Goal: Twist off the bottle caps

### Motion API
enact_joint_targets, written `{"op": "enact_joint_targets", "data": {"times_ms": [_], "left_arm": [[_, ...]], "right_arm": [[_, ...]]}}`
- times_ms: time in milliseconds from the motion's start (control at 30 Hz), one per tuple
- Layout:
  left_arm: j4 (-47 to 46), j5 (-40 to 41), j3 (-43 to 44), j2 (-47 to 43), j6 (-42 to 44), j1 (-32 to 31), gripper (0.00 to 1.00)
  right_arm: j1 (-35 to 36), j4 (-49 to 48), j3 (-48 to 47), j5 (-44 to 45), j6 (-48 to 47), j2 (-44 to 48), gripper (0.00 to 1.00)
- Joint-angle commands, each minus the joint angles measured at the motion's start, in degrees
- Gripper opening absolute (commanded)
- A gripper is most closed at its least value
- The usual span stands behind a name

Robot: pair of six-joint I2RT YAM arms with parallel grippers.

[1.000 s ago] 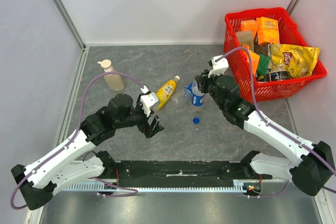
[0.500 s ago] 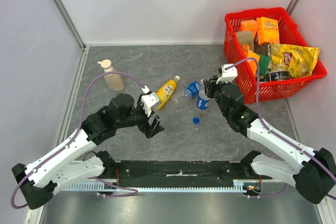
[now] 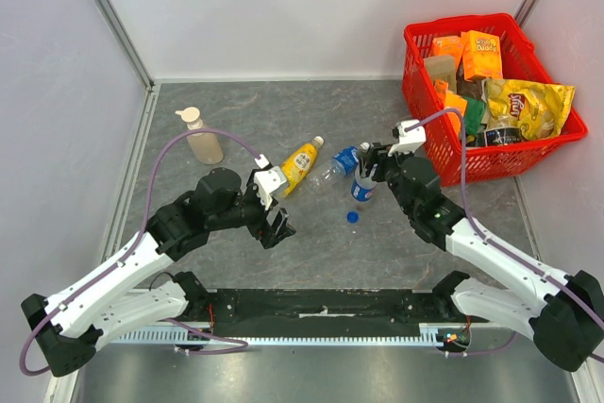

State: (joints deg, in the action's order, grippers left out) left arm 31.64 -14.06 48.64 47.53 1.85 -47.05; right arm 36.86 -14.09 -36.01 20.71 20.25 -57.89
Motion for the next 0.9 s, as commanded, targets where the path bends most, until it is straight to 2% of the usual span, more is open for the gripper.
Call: {"op": "enact_joint_targets", "data": {"times_ms": [0, 200, 600, 867], "left_arm": [[-0.5, -0.7, 0.0, -0.3, 0.6, -0.1, 0.89], [-0.5, 0.9, 0.0, 0.0, 0.2, -0.1, 0.89], [-0.7, 10.5, -0.1, 0.8, -4.2, -0.1, 0.89], [-2.6, 13.9, 1.6, 7.7, -6.9, -0.1, 0.89]], "right_arm": [[-0.2, -1.0, -0.9, -1.5, 0.3, 2.1, 0.75], [-0.2, 1.9, -4.1, -3.2, 1.8, 2.2, 0.98], [-0.1, 7.0, -11.6, -8.9, 3.3, 4.6, 0.98], [-0.1, 8.7, -12.1, -8.1, 2.7, 8.6, 0.98]]}}
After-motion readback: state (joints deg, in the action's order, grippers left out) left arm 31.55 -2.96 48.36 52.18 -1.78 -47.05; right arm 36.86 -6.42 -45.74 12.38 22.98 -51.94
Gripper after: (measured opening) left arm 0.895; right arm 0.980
